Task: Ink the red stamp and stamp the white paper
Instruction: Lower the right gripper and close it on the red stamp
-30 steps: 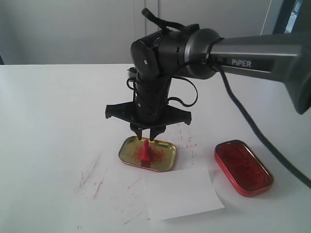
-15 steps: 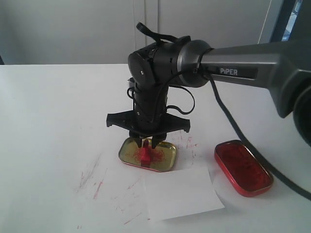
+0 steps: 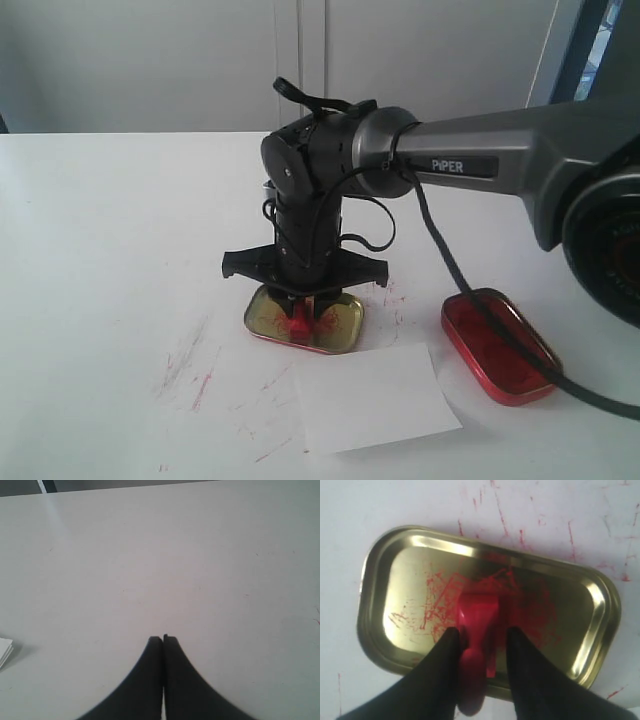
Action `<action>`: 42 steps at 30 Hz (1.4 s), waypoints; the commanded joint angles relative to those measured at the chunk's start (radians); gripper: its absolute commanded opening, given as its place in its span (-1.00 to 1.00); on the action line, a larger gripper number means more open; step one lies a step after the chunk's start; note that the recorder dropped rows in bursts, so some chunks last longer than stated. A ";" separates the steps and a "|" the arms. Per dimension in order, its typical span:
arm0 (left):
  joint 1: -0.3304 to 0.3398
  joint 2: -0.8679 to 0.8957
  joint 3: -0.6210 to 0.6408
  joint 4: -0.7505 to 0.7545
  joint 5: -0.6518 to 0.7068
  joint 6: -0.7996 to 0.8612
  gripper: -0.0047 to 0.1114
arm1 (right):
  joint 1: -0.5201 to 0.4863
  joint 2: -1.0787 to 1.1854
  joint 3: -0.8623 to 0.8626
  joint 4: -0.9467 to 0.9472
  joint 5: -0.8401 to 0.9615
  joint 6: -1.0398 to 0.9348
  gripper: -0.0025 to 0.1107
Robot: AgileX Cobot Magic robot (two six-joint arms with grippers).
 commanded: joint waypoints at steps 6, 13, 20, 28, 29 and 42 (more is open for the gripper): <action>-0.001 -0.003 0.005 -0.001 0.003 0.000 -0.92 | 0.001 0.010 -0.008 -0.012 0.013 0.006 -0.41; -0.001 -0.003 0.005 -0.001 0.003 0.000 -0.92 | 0.001 -0.012 -0.008 -0.014 0.016 0.006 -0.41; -0.001 -0.003 0.005 -0.001 0.003 0.000 -0.92 | 0.001 -0.012 -0.008 -0.014 0.013 0.000 -0.45; -0.001 -0.003 0.005 -0.001 0.003 0.000 -0.92 | 0.001 -0.012 -0.008 -0.014 0.010 0.000 -0.78; -0.001 -0.003 0.005 -0.001 0.003 0.000 -0.92 | 0.001 -0.012 -0.008 -0.014 0.010 0.000 -0.82; -0.001 -0.003 0.005 -0.001 0.003 0.000 -0.92 | 0.001 -0.043 -0.008 -0.023 0.016 -0.004 -0.96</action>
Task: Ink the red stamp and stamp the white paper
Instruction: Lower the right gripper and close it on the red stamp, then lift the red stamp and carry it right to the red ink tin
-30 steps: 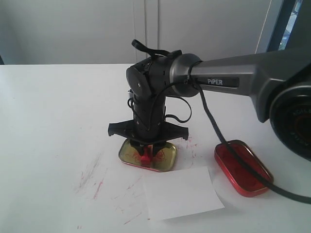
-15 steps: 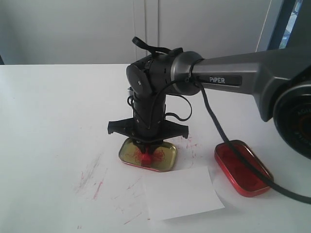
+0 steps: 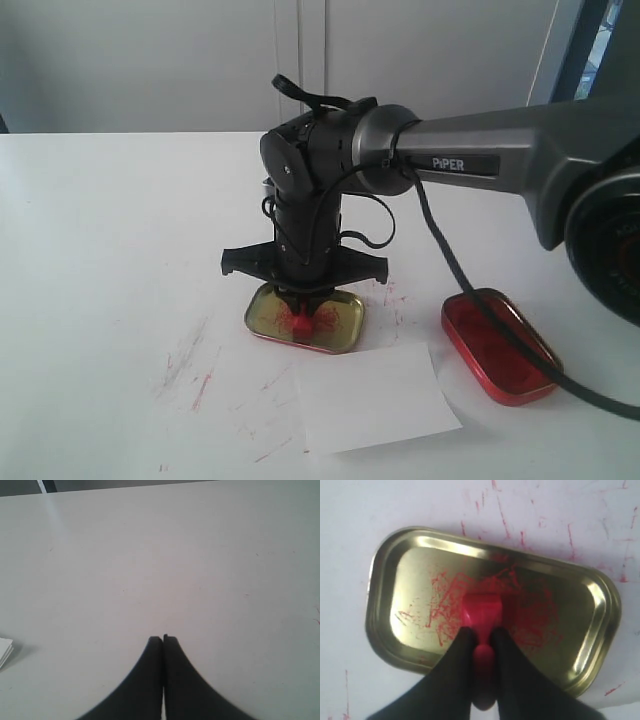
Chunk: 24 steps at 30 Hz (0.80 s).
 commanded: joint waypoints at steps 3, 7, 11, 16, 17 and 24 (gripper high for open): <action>-0.001 -0.003 0.005 -0.001 0.003 0.000 -0.92 | 0.001 -0.060 -0.001 -0.036 0.018 -0.006 -0.96; -0.001 -0.003 0.005 -0.001 0.003 0.000 -0.92 | 0.001 -0.095 -0.001 -0.041 0.046 -0.036 -0.96; -0.001 -0.003 0.005 -0.001 0.003 0.000 -0.92 | 0.001 -0.115 -0.001 -0.102 0.084 -0.040 -0.96; -0.001 -0.003 0.005 -0.001 0.003 0.000 -0.92 | 0.001 -0.123 -0.001 -0.160 0.115 -0.064 -0.96; -0.001 -0.003 0.005 -0.001 0.003 0.000 -0.92 | 0.001 -0.123 -0.001 -0.162 0.118 -0.091 -0.96; -0.001 -0.003 0.005 -0.001 0.003 0.000 -0.92 | 0.001 -0.129 -0.001 -0.162 0.191 -0.287 -0.96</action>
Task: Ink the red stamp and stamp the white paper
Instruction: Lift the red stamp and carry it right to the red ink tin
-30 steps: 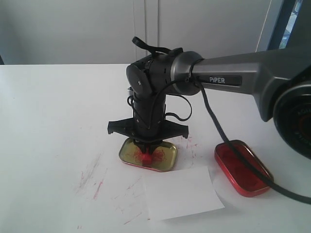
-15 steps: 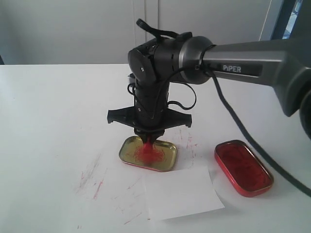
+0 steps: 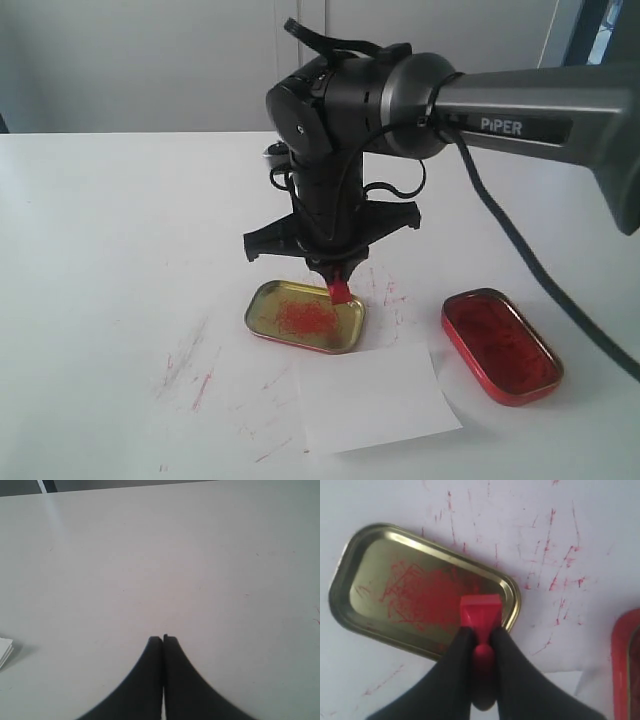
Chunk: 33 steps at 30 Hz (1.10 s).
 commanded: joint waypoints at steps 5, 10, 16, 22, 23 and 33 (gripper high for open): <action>-0.001 -0.003 0.005 -0.001 0.003 0.000 -0.92 | -0.001 -0.040 0.001 -0.013 0.097 -0.240 -0.96; -0.001 -0.003 0.005 -0.001 0.003 0.000 -0.92 | -0.007 -0.074 0.030 -0.013 0.089 -0.308 -0.96; -0.001 -0.003 0.005 -0.001 0.003 0.000 -0.92 | -0.053 -0.144 0.134 -0.005 0.039 -0.352 -0.96; -0.001 -0.003 0.005 -0.001 0.003 0.000 -0.92 | -0.145 -0.234 0.260 0.047 -0.012 -0.403 -0.96; -0.001 -0.003 0.005 -0.001 0.003 0.000 -0.92 | -0.155 -0.248 0.276 0.048 -0.019 -0.403 -0.96; -0.001 -0.003 0.005 -0.001 0.003 0.000 -0.92 | -0.261 -0.386 0.473 0.054 -0.087 -0.431 -0.96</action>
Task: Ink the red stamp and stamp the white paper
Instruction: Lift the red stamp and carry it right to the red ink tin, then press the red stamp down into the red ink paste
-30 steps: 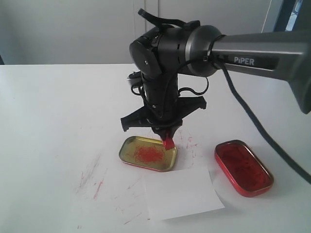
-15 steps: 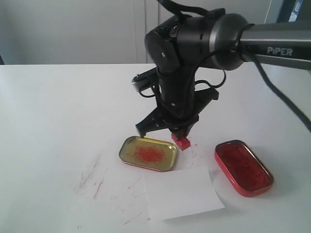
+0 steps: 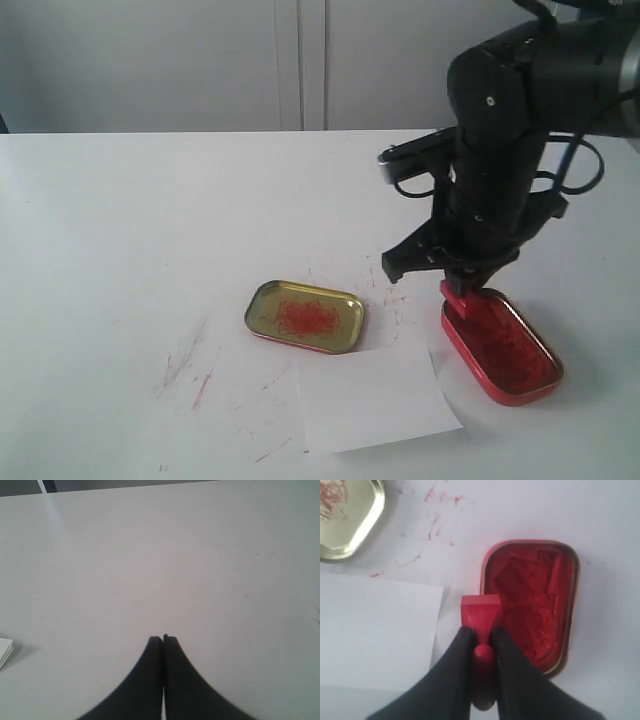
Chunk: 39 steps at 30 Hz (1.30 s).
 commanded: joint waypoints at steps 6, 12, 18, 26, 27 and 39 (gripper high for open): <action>-0.001 -0.003 0.005 -0.001 0.003 0.000 -0.92 | -0.083 -0.093 0.143 0.024 -0.054 -0.032 -0.96; -0.001 -0.003 0.005 -0.001 0.003 0.000 -0.92 | -0.118 -0.111 0.169 0.032 -0.053 -0.036 -0.96; -0.001 -0.003 0.005 -0.001 0.003 0.000 -0.92 | -0.123 -0.111 0.211 0.032 -0.067 -0.036 -0.96; -0.001 -0.003 0.005 -0.001 0.003 0.000 -0.92 | -0.158 -0.111 0.270 0.096 -0.171 -0.041 -0.96; -0.001 -0.003 0.005 -0.001 0.003 0.000 -0.92 | -0.158 -0.111 0.272 0.096 -0.187 -0.038 -0.96; -0.001 -0.003 0.005 -0.001 0.003 0.000 -0.92 | -0.158 -0.096 0.282 0.070 -0.225 -0.038 -0.96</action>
